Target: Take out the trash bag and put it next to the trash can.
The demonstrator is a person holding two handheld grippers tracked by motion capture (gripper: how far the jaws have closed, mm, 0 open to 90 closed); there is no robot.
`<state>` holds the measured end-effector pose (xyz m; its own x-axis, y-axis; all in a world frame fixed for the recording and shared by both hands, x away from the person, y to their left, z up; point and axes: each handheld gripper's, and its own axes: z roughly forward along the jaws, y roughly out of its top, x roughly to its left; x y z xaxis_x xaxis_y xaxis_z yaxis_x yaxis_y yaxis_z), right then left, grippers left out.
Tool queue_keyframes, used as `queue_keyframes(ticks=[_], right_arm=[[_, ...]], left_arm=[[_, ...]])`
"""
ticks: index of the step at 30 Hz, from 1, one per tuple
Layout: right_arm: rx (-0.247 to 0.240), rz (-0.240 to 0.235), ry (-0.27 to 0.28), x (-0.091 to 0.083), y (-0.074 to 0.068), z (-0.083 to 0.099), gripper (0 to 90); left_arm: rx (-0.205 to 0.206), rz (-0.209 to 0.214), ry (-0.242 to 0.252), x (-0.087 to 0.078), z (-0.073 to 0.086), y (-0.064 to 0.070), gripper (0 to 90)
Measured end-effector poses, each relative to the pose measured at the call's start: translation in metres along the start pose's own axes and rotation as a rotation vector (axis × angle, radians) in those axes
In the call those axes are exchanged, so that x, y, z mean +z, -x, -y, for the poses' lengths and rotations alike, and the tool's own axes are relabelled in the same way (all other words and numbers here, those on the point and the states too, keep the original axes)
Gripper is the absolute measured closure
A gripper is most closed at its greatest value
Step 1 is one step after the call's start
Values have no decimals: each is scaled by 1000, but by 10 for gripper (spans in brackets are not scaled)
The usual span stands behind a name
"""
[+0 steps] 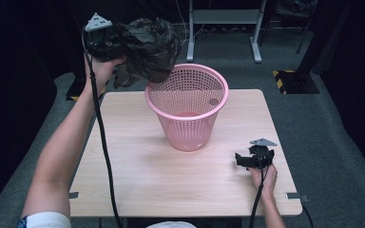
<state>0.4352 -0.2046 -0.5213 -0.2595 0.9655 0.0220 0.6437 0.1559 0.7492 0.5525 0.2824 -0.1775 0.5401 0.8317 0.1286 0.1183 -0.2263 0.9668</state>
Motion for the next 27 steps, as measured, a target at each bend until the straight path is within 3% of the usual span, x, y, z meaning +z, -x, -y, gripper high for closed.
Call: queue_keyframes(ticks=[8,16,27], right_arm=[[-7,4,-41,5,1,5,22],[-9,5,-39,5,1,5,25],[-9,8,-37,4,1,5,32]], left_arm=[[-36,-46,9,-17,8,-23,655],[-54,-94,1,-31,21,-41,655],[-85,-135,-42,-32,47,-58,655]])
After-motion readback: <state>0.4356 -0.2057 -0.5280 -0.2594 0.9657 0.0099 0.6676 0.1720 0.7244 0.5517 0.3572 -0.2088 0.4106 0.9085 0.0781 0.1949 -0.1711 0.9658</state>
